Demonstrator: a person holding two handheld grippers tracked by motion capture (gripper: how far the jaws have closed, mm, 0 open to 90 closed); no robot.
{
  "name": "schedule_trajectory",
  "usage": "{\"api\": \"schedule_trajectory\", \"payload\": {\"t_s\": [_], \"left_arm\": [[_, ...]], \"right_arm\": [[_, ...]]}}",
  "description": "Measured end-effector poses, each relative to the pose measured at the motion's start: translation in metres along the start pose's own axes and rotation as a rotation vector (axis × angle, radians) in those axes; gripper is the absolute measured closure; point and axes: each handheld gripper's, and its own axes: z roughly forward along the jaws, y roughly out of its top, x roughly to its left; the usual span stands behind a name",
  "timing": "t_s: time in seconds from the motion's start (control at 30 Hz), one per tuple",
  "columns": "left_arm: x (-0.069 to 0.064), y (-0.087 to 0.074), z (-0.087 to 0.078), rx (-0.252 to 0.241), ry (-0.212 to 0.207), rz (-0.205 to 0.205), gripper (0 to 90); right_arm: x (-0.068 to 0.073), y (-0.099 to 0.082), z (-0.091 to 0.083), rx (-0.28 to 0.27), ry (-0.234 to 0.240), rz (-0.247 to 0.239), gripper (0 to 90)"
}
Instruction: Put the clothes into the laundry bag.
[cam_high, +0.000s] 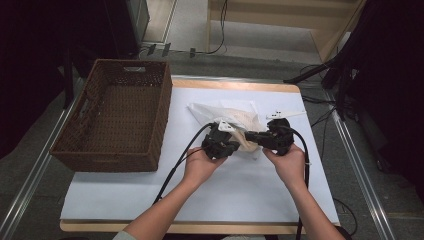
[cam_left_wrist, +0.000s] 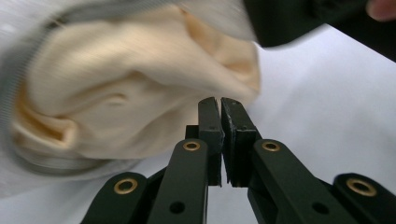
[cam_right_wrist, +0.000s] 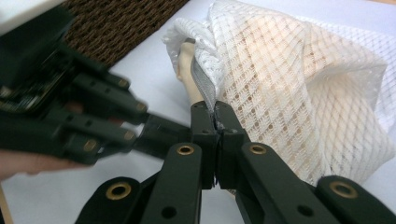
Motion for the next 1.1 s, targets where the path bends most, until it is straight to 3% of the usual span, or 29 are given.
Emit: {"api": "schedule_trajectory", "payload": {"t_s": [0.17,0.23,0.3,0.37,0.63,0.87,1.1], "left_arm": [[-0.01,-0.002,0.007,0.006,-0.004,0.024,87.4],[-0.01,0.001,0.015,-0.004,0.0,0.013,87.1],[-0.007,0.005,0.022,0.001,0.012,0.01,87.1],[-0.002,0.008,0.028,0.002,0.033,-0.003,87.2],[0.013,0.011,0.028,0.004,0.057,-0.04,87.4],[0.014,0.011,0.026,0.016,0.059,-0.031,87.3],[0.014,0.013,0.025,0.017,0.055,-0.03,87.3]], "right_arm": [[-0.008,0.004,0.0,-0.008,-0.01,0.011,88.9],[-0.011,0.005,0.0,-0.012,-0.006,0.021,88.8],[-0.011,0.004,0.0,-0.019,-0.001,0.02,87.1],[-0.011,0.004,-0.002,-0.034,0.0,0.021,78.5],[-0.018,-0.007,-0.023,-0.116,-0.04,-0.025,66.2],[-0.03,-0.025,-0.044,-0.118,-0.106,0.019,66.6],[-0.042,-0.043,-0.036,-0.089,-0.124,0.065,66.1]]}}
